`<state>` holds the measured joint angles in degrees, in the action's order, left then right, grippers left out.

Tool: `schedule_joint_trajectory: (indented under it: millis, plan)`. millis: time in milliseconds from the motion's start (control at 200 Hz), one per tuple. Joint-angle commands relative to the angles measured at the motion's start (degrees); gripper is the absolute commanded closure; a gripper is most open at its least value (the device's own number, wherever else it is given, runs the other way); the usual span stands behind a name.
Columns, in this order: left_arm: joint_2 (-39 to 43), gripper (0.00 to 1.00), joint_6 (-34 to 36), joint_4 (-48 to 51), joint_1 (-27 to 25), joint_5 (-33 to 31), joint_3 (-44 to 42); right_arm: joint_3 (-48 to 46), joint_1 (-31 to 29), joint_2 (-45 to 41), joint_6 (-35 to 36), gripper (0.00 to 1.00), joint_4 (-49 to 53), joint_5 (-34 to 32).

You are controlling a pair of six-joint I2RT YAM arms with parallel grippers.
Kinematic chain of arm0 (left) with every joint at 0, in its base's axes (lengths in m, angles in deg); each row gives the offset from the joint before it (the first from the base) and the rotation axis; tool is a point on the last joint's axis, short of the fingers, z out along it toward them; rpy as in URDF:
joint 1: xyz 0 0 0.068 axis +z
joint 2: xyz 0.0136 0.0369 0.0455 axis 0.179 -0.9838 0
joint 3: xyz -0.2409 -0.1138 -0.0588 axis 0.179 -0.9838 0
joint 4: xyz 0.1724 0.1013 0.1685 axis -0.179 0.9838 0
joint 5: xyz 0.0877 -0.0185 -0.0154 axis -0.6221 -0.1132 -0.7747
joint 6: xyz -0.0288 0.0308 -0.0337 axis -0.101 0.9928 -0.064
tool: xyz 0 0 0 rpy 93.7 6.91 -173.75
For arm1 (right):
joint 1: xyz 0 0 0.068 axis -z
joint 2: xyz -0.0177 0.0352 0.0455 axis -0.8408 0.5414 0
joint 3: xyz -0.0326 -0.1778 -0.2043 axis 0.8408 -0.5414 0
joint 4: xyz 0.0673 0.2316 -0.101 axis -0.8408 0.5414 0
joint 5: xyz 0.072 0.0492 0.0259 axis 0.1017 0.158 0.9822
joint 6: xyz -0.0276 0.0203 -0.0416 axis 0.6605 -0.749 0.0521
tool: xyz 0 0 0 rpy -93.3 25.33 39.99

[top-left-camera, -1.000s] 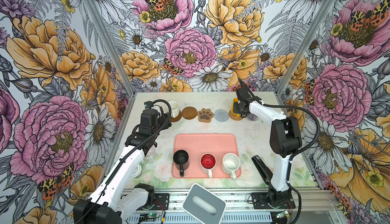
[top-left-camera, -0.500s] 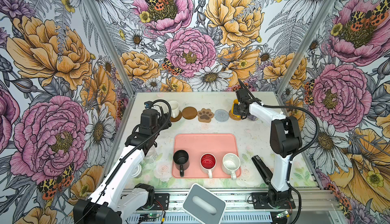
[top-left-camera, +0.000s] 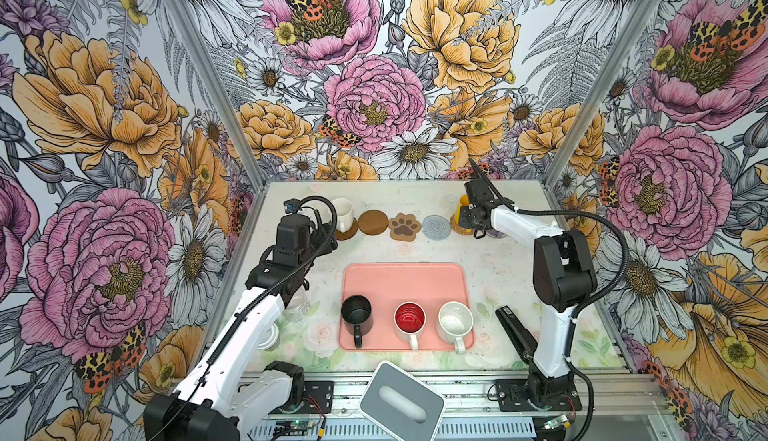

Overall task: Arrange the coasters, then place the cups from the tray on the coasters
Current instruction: 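Lower the yellow mug onto the woven rattan coaster with the right gripper, then open the right gripper and raise it off the yellow mug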

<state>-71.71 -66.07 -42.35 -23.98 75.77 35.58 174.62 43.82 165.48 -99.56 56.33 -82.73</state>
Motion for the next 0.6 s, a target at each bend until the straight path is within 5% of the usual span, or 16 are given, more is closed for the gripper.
schedule_joint_trajectory:
  millis: [0,160,596]
  plan:
    - [1.5,0.23,0.7,-0.8,0.5,1.0,0.1,-1.9,0.0,-2.3,-0.7,1.00,1.2,1.4]
    - [1.8,0.24,0.7,-0.8,0.6,1.0,-0.1,-3.3,-0.4,-3.7,-0.7,0.98,1.1,0.8]
    - [3.2,0.23,0.7,-0.3,0.6,0.8,-0.4,-5.4,-0.8,-4.3,-0.9,0.57,1.1,0.6]
